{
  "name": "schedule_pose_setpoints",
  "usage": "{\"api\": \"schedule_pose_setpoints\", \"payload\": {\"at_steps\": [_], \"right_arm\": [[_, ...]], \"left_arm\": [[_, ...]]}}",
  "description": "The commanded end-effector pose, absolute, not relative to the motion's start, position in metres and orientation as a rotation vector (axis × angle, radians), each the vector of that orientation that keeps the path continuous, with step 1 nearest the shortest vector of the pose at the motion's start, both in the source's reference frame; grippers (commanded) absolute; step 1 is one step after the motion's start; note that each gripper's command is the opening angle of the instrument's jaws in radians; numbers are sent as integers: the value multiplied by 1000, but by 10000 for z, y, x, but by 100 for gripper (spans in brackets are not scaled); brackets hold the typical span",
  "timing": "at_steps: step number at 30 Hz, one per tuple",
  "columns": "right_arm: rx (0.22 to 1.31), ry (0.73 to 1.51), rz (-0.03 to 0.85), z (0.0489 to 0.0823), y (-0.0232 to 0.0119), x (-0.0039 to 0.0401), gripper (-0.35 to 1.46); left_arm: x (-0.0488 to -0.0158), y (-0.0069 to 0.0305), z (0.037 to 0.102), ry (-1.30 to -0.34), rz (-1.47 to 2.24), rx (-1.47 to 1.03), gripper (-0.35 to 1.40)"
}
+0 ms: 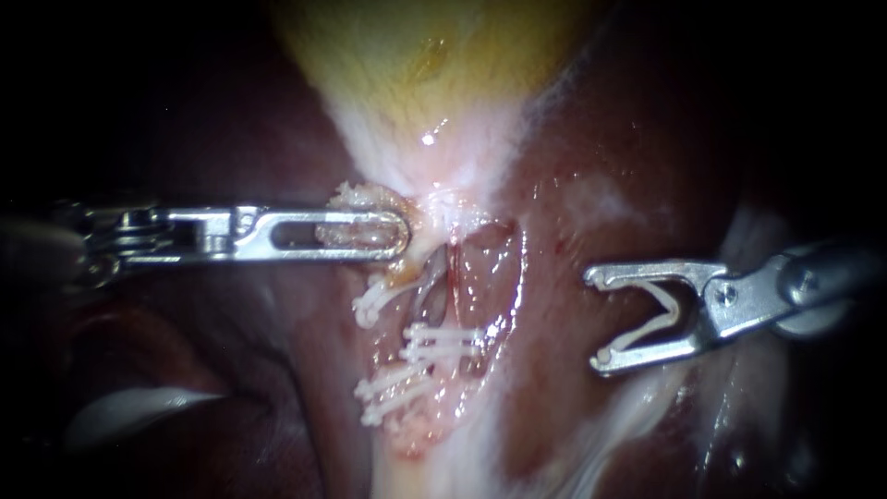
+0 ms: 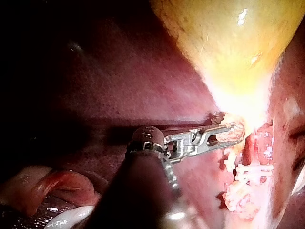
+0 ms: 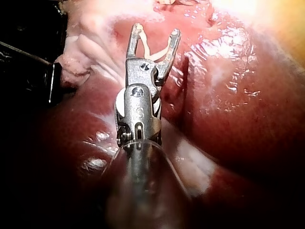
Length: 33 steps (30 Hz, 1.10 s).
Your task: Clipping third clip right tube
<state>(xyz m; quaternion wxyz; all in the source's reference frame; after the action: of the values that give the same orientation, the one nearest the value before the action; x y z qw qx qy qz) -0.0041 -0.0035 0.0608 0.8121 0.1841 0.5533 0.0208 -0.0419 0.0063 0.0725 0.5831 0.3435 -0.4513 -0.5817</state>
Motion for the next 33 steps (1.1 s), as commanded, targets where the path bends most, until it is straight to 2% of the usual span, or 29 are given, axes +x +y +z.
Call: {"api": "schedule_pose_setpoints", "payload": {"at_steps": [1,10,13,22,33], "right_arm": [[393,1182,44,609,-35,-41,50],[393,1182,44,609,-36,-41,50],[393,1182,44,609,-36,-41,50],[393,1182,44,609,-36,-41,50],[393,1182,44,609,-36,-40,50]], "left_arm": [[-418,64,725,-1054,-1357,804,-35],[-407,73,712,-1049,-1358,816,-35],[-394,82,698,-1041,-1374,807,-35],[-353,105,647,-1096,-1400,779,-35],[-350,106,636,-1108,-1400,769,-35]]}}
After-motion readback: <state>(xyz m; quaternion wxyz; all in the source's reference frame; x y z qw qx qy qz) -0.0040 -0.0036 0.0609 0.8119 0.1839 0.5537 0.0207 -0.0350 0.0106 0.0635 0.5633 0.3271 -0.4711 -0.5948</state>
